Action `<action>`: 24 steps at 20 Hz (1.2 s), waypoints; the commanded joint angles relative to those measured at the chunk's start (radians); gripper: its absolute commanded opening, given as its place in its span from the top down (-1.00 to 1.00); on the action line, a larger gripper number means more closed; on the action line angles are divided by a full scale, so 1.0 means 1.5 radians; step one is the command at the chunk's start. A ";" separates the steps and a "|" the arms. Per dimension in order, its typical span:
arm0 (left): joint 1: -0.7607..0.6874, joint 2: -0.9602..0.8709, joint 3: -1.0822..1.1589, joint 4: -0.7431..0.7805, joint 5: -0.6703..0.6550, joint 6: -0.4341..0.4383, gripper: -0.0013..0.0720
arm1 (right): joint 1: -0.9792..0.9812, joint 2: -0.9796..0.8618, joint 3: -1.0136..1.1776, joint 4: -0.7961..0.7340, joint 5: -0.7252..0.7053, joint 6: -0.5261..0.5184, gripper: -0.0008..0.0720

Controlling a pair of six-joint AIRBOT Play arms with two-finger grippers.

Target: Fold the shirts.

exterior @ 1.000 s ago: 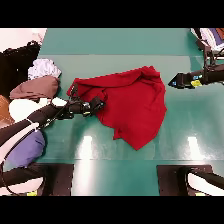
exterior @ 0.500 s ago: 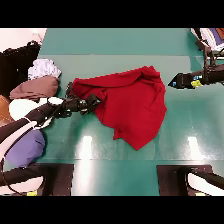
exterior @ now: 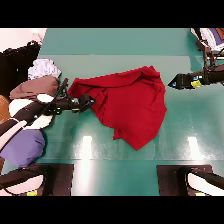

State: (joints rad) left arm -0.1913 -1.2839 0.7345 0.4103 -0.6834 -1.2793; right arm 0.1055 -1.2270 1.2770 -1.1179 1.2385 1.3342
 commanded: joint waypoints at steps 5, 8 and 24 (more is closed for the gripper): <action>0.023 -0.005 -0.008 0.164 -0.038 -0.054 -0.35 | 0.001 0.000 0.000 0.001 -0.004 0.000 -0.26; 0.023 -0.026 -0.008 0.127 -0.001 -0.034 -0.35 | 0.001 0.001 0.000 0.001 -0.004 0.000 -0.26; 0.023 -0.050 0.012 -0.036 0.032 0.087 -0.35 | 0.001 0.000 0.000 0.001 -0.004 0.001 -0.26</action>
State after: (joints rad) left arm -0.1566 -1.3563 0.7410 0.4061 -0.6174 -1.1881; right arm 0.1055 -1.2270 1.2770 -1.1172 1.2324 1.3346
